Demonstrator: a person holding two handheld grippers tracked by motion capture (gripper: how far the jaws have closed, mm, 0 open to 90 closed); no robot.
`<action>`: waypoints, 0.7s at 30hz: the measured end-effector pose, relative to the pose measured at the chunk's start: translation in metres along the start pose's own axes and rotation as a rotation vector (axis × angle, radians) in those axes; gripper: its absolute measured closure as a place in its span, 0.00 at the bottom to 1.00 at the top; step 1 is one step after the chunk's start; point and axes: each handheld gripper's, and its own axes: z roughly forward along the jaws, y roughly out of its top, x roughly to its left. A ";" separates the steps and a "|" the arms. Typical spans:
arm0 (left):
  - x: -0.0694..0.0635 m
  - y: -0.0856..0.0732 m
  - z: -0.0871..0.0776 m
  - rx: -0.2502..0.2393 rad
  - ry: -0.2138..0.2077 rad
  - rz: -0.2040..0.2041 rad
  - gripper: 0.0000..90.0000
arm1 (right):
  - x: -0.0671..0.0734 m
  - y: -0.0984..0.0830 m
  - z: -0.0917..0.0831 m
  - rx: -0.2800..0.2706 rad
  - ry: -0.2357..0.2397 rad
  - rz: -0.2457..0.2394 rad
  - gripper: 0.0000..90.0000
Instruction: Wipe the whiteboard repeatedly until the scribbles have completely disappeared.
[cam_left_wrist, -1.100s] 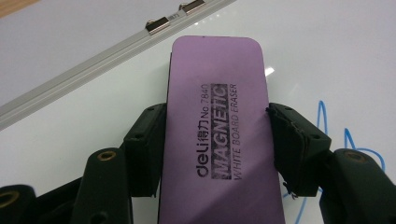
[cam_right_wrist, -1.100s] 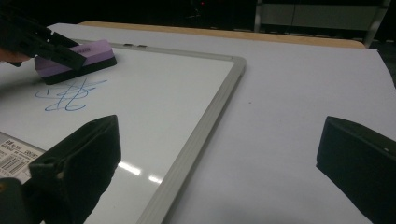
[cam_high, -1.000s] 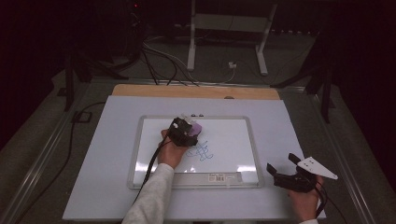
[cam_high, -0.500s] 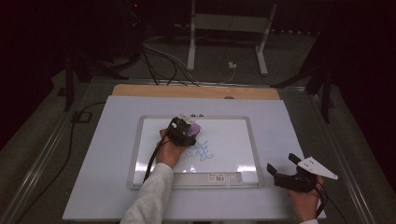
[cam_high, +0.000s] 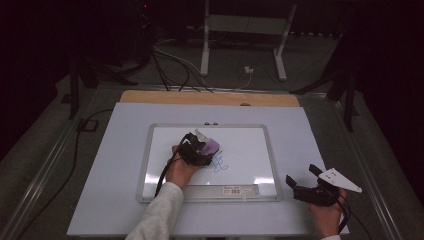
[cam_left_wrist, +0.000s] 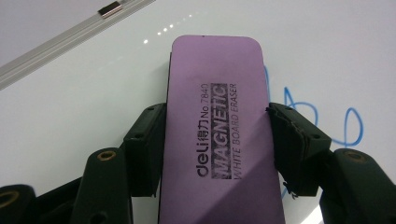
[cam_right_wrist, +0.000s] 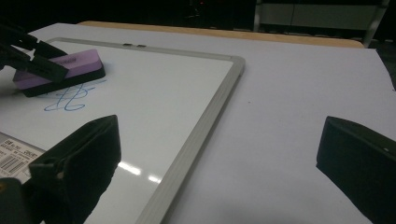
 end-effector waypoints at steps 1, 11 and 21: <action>0.004 -0.001 -0.001 0.005 0.023 -0.006 0.47 | 0.000 0.000 0.000 -0.001 -0.001 0.001 0.00; 0.022 -0.006 -0.004 0.007 0.075 -0.067 0.47 | 0.000 0.000 -0.001 -0.001 -0.001 0.004 0.00; 0.004 -0.009 -0.005 -0.008 0.000 -0.058 0.47 | 0.001 0.000 0.001 0.003 0.000 -0.003 0.00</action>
